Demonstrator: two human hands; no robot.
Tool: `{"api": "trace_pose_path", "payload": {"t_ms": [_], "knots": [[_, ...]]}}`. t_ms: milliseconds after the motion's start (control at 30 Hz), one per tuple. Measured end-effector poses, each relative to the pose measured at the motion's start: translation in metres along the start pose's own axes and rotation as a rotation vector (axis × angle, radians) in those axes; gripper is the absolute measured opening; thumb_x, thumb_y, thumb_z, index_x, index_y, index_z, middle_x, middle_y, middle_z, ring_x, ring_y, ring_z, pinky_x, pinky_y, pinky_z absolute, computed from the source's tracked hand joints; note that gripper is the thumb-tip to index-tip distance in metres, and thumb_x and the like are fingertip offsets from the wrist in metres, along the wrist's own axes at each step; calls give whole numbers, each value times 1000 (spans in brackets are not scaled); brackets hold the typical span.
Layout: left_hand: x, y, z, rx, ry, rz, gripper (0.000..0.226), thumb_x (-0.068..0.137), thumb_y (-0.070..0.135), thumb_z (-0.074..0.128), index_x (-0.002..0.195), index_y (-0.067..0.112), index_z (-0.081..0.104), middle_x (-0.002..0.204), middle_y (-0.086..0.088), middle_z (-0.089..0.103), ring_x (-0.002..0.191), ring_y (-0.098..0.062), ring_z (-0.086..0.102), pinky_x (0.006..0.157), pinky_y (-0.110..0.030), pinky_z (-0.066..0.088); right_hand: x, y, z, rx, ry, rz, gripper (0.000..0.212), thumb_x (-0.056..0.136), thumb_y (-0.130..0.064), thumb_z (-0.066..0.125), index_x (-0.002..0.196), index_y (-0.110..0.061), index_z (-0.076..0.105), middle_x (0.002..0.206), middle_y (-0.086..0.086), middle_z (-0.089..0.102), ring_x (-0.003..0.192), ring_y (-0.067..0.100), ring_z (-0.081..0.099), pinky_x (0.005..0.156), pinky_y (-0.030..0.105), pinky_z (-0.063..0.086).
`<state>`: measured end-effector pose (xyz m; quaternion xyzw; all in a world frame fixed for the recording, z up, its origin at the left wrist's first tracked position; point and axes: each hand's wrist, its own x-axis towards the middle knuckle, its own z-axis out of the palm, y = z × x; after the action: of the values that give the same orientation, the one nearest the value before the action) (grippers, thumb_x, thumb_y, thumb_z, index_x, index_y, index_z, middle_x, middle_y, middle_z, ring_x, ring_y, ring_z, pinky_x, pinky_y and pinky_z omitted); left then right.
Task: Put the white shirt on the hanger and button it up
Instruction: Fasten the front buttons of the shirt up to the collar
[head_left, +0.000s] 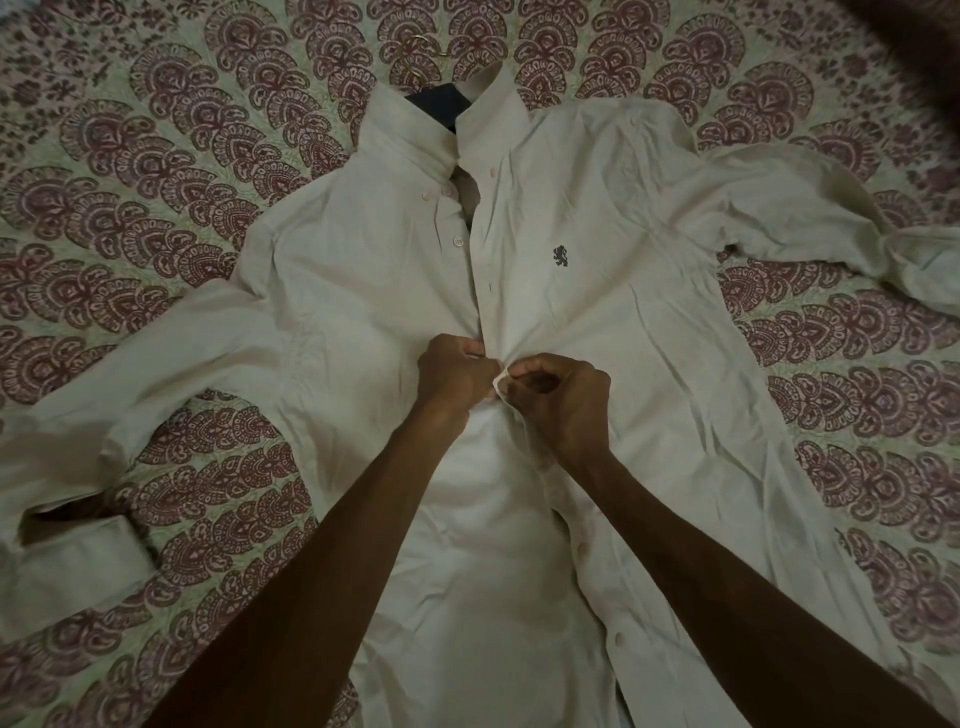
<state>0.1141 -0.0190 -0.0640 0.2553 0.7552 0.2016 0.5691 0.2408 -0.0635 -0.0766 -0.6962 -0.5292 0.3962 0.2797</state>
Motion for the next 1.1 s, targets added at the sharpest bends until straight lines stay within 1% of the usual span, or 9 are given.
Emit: {"api": "trace_pose_path", "payload": {"t_ms": [167, 267, 367, 567, 633, 733, 833, 967, 1100], "knots": [[2, 5, -5, -29, -85, -77, 41, 77, 0, 76, 116, -5, 63, 110, -23, 68, 89, -33, 71, 79, -42, 61, -5, -1, 1, 28, 16, -39, 9, 79, -28, 81, 78, -25, 73, 69, -34, 57, 71, -20, 60, 67, -3, 42], [1, 5, -11, -11, -124, -60, 40, 80, 0, 75, 116, -8, 60, 108, -21, 68, 86, -28, 71, 70, -33, 62, -4, 3, 3, -3, 38, -71, 13, 79, -31, 81, 82, -19, 77, 70, -26, 63, 68, -14, 62, 68, 0, 45], [1, 7, -15, 74, -148, 31, 38, 79, 3, 77, 112, -8, 63, 103, -21, 69, 86, -29, 72, 74, -37, 62, -4, 3, 4, -31, 45, -91, 12, 79, -33, 80, 81, -21, 78, 70, -23, 64, 66, -13, 62, 68, 1, 46], [4, 13, -10, 360, -92, 214, 21, 71, 15, 85, 83, 2, 73, 84, -17, 74, 82, -32, 72, 81, -43, 60, -6, 3, 5, -53, 62, -82, 11, 80, -30, 80, 77, -22, 73, 65, -35, 51, 66, -19, 58, 65, -3, 41], [5, 12, -9, 375, -103, 212, 24, 73, 17, 84, 86, 0, 73, 84, -17, 74, 82, -31, 72, 82, -43, 59, -7, 2, 6, -52, 67, -74, 14, 81, -31, 79, 73, -27, 68, 63, -34, 51, 59, -13, 58, 64, -2, 41], [4, 10, -12, 440, -107, 263, 26, 77, 25, 81, 89, 3, 73, 84, -13, 75, 80, -27, 72, 84, -41, 58, -6, 4, 7, -33, 77, -91, 9, 80, -32, 79, 77, -25, 75, 67, -24, 63, 63, -7, 62, 65, 3, 45], [2, 7, -14, 406, -97, 304, 30, 76, 30, 81, 95, 7, 73, 87, -8, 75, 80, -23, 72, 84, -37, 58, -4, 6, 8, -46, 87, -92, 11, 81, -33, 79, 82, -22, 77, 72, -21, 65, 64, -10, 61, 67, 1, 44], [1, 0, -8, 334, 0, 318, 23, 75, 23, 82, 90, 7, 73, 80, -7, 74, 75, -21, 72, 78, -38, 60, -6, 7, 9, -59, 87, -66, 13, 81, -37, 78, 86, -25, 76, 71, -34, 56, 66, -15, 60, 68, -1, 43], [-1, -2, -3, 323, 58, 351, 19, 80, 18, 76, 92, 4, 72, 85, -9, 74, 76, -20, 69, 75, -30, 57, -7, 4, 7, 26, 79, -62, 10, 81, -33, 79, 87, -24, 78, 75, -26, 66, 72, -6, 67, 71, 7, 50]]}}
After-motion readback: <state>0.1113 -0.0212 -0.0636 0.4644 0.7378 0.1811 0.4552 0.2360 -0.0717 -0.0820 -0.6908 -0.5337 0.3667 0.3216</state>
